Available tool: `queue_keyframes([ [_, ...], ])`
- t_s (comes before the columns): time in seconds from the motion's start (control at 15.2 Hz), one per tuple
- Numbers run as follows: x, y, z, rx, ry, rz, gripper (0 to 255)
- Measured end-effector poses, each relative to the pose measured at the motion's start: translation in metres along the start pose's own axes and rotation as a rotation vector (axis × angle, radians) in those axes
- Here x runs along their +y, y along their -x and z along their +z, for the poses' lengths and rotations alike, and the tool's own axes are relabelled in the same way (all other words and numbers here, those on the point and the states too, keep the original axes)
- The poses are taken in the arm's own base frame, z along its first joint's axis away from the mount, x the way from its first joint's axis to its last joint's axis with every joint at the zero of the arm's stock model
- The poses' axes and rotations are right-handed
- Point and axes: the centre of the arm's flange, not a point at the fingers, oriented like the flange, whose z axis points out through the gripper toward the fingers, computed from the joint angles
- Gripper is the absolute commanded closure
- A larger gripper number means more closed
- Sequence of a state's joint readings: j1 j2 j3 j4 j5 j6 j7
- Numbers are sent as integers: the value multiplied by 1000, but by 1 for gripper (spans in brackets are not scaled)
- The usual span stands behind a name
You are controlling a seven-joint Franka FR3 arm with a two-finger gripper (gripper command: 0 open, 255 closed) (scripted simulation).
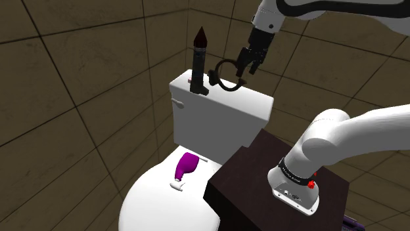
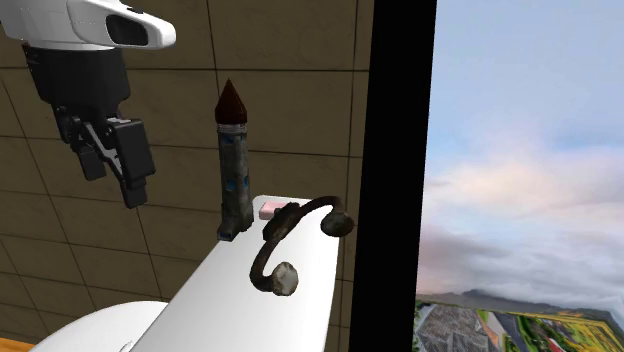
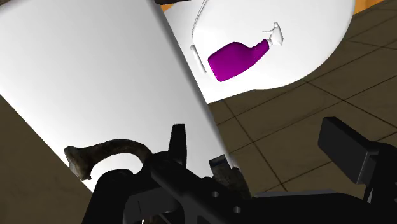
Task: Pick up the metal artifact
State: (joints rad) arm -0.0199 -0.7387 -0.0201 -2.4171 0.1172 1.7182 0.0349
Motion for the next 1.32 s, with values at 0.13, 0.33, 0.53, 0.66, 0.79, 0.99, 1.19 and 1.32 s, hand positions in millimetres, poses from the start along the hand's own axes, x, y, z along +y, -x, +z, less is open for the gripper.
queue_keyframes([
  [0.13,3,-2,4,6,3,-4,0],
  [0.33,17,-19,26,42,18,-24,0],
  [0.53,38,-36,48,87,37,-47,0],
  [0.66,47,-48,61,116,49,-63,0],
  [0.79,57,-62,76,146,61,-80,0],
  [0.99,71,-86,96,192,80,-104,0],
  [1.19,84,-109,112,234,97,-126,0],
  [1.32,90,-113,123,244,102,-131,0],
])
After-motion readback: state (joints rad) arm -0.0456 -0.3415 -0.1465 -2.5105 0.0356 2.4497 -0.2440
